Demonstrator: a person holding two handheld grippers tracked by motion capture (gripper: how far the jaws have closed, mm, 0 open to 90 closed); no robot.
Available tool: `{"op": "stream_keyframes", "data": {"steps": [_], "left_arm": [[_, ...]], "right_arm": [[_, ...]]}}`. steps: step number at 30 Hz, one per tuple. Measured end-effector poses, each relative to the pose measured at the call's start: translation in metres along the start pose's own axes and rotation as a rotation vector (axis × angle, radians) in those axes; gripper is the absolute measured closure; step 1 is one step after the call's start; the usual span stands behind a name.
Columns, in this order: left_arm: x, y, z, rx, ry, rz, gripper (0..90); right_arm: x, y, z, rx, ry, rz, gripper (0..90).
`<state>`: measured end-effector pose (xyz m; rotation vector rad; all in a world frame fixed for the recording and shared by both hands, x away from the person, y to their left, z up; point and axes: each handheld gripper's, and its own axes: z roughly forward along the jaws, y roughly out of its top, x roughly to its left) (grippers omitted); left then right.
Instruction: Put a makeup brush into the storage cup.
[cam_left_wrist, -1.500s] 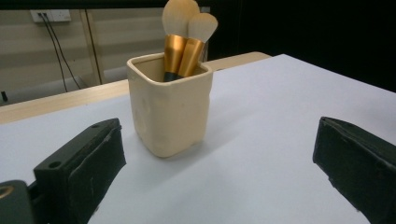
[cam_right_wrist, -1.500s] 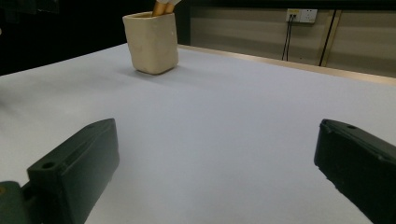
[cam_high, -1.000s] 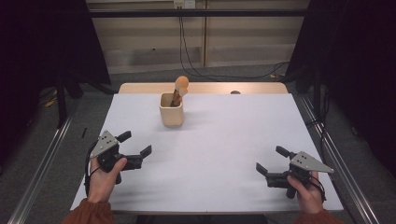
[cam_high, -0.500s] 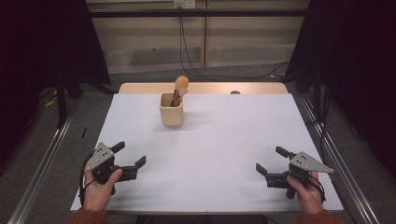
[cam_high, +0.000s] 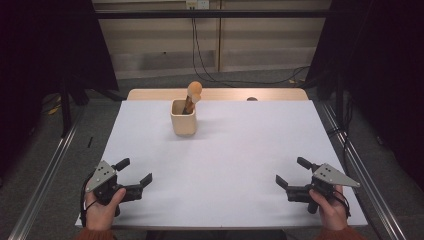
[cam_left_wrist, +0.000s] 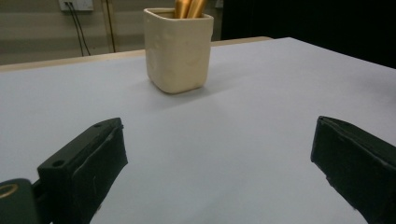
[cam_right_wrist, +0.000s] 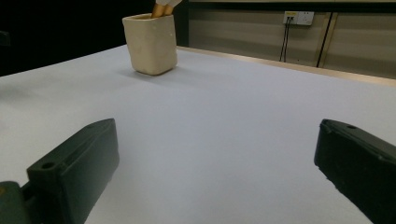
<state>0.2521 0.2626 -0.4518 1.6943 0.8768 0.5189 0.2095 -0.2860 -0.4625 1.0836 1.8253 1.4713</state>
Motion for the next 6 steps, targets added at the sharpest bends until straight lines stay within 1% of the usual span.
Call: {"op": "stream_keyframes", "data": {"steps": [2, 4, 6], "left_arm": [[-0.0010, 0.0006, -0.0002, -0.001, -0.001, 0.016, 3.2], [-0.0008, 0.0007, -0.0001, -0.006, 0.003, 0.001, 3.2], [0.0002, 0.0002, 0.0004, -0.005, 0.007, 0.006, 3.2]], "right_arm": [[0.0009, -0.0006, 0.0010, 0.008, 0.006, -0.010, 0.0], [0.0021, -0.0007, 0.0014, 0.009, 0.008, -0.013, 0.0], [0.0017, -0.0009, 0.0016, 0.011, 0.008, -0.014, 0.0]]}}
